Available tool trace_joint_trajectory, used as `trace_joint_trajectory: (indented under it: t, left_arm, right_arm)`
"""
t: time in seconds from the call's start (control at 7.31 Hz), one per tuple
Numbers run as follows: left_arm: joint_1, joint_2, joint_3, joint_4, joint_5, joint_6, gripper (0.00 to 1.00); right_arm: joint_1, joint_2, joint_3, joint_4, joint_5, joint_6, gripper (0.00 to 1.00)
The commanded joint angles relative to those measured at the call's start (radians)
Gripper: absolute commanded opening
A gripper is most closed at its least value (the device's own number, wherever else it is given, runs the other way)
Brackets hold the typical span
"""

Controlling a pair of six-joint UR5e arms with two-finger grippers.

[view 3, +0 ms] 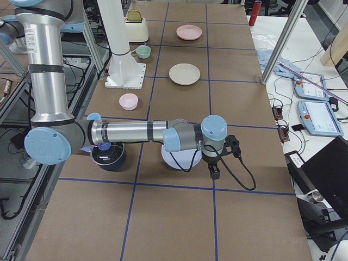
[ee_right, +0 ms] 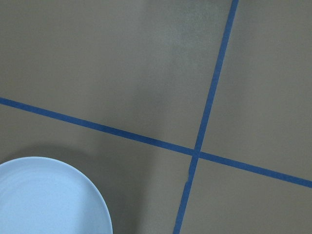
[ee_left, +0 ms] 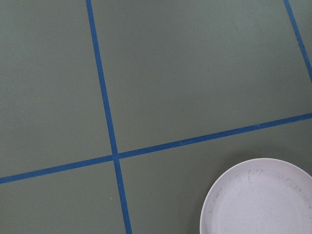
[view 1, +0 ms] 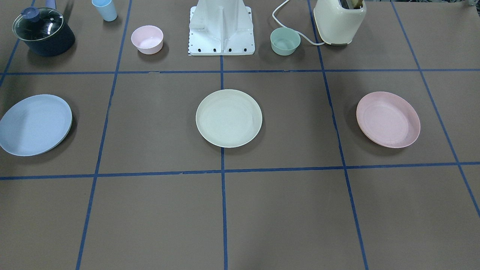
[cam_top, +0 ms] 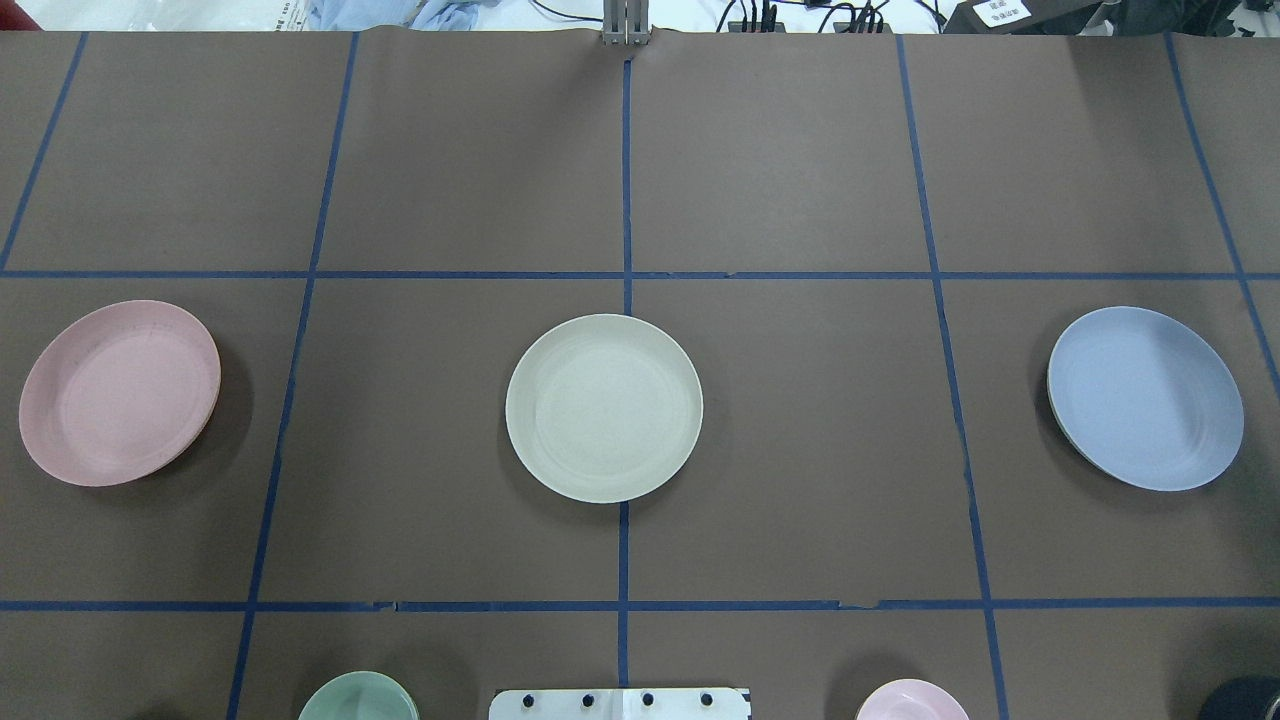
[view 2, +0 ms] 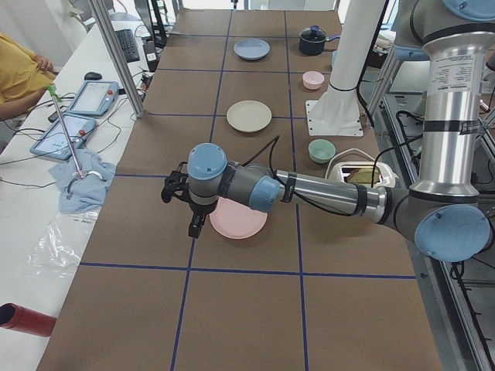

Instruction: Stack three plates with pink and blue

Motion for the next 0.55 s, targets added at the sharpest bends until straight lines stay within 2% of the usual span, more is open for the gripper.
trace_joint_trajectory:
  t: [0.0, 0.41]
  left_arm:
    - [-0.007, 0.010, -0.026, -0.014, 0.001, 0.015, 1.00]
    - [-0.007, 0.016, -0.044, -0.014, 0.001, 0.020, 1.00]
  right_arm:
    - [-0.008, -0.004, 0.001, 0.004, 0.002, 0.000, 1.00]
    - [-0.013, -0.002, 0.001, 0.006, 0.002, 0.006, 1.00]
